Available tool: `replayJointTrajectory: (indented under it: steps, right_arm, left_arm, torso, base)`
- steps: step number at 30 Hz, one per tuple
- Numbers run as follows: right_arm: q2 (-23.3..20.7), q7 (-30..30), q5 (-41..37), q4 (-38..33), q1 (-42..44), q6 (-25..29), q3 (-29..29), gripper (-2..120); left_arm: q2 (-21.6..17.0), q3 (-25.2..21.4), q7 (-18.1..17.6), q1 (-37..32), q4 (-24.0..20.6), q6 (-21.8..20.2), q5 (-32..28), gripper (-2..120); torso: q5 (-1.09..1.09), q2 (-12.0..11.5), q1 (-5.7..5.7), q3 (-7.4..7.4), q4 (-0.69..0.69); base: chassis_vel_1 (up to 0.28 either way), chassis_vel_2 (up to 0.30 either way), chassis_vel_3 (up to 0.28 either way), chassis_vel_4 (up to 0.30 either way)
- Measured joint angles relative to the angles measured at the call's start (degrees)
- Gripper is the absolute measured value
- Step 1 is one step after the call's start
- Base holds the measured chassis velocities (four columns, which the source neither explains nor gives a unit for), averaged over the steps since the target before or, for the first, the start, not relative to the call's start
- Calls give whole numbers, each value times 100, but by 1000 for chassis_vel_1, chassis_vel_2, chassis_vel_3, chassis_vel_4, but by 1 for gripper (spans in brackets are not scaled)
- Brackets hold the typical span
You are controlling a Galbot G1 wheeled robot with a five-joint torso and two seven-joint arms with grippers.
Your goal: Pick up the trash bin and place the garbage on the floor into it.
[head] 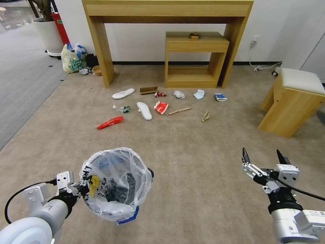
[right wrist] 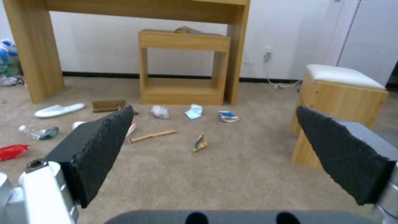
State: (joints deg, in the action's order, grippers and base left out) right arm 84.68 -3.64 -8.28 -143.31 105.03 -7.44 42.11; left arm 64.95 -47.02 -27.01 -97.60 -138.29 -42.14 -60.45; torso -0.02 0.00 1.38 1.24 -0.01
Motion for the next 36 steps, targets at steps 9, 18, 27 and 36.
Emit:
replayJointTrajectory:
  steps: [9, 18, 27, 36]
  right_arm:
    - [4, -25, 37, 2, 16, 8, -31, 100]
    - [2, -29, 42, 5, 28, 11, -40, 100]
    - [3, -71, 41, 8, 41, 12, -46, 100]
    - [3, -96, 37, 9, 48, 33, -43, 100]
  left_arm:
    - [18, 37, 39, -35, 2, 0, 96, 0]
    - [59, 50, 85, -93, -27, 0, 159, 0]
    - [78, 119, 101, -105, -26, 0, 260, 0]
    - [91, 184, 105, -67, 4, 0, 292, 0]
  torso:
    - [-1, 0, 0, 0, 0]
    - [-2, 0, 0, -1, 0]
    - [-5, 0, 0, 0, 0]
    - [0, 0, 1, 1, 0]
  base:
    - [33, 269, -25, -279]
    - [46, 300, -59, -292]
    - [55, 317, -54, -304]
    - [59, 333, -54, -340]
